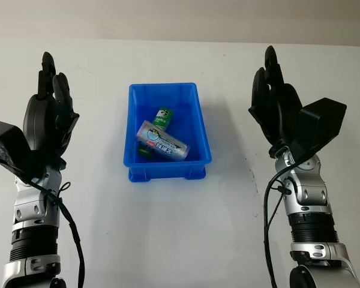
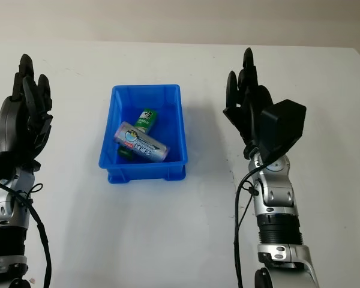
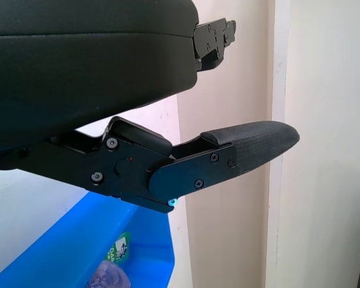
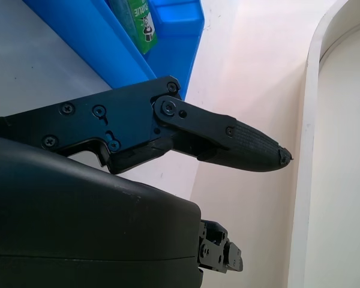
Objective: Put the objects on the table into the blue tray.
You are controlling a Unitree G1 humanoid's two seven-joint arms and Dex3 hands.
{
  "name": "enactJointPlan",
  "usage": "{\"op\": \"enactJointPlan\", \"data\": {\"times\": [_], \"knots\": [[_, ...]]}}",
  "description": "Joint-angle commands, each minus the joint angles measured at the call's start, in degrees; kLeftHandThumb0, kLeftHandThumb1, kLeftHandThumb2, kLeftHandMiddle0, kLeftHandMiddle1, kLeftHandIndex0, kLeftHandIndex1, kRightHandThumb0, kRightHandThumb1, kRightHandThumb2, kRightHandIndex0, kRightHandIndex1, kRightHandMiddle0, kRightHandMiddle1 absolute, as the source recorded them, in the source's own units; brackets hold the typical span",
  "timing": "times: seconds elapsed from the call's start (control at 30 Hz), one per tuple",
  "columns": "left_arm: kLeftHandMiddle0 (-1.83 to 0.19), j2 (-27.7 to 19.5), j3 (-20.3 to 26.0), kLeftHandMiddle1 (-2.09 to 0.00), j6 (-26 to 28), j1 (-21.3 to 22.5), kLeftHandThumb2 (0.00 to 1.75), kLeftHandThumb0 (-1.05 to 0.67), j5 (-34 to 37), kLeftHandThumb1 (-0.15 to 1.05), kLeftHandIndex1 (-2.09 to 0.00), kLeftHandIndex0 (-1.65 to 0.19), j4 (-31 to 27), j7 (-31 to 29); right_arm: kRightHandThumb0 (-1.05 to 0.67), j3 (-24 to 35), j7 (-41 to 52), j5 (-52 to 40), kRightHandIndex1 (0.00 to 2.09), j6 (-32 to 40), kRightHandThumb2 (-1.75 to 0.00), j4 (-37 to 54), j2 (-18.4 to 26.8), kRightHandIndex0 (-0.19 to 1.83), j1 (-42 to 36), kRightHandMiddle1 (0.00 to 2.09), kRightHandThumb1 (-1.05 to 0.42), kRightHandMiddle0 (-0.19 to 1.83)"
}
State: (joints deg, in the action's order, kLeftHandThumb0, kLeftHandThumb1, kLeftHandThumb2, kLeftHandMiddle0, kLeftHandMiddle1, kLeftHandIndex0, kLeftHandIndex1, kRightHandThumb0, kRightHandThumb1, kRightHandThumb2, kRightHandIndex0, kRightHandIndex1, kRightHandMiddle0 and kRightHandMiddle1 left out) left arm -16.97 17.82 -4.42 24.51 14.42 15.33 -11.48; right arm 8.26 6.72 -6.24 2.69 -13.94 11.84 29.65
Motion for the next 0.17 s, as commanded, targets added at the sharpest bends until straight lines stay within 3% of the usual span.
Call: {"op": "enactJointPlan", "data": {"times": [0.0, 0.13], "knots": [[0.19, 0.34, -0.34, 0.00, -0.14, -0.40, 0.73, -0.79, 0.06, 1.05, 0.00, 0.19, -0.53, 0.02, -0.71, 0.27, -0.22, -0.22, 0.00, 0.38, -0.76, 1.08, -0.06, -0.19, -0.32, 0.00, -1.05, -0.19], [0.19, 0.87, -1.15, 0.00, 0.15, -0.86, 0.74, -0.80, -0.68, 1.05, 0.00, 0.19, -1.92, 1.21, -0.70, 0.21, 0.02, -0.22, 0.00, 0.07, -0.76, 1.37, 0.07, -0.19, -0.88, 0.00, -1.05, -0.19]]}}
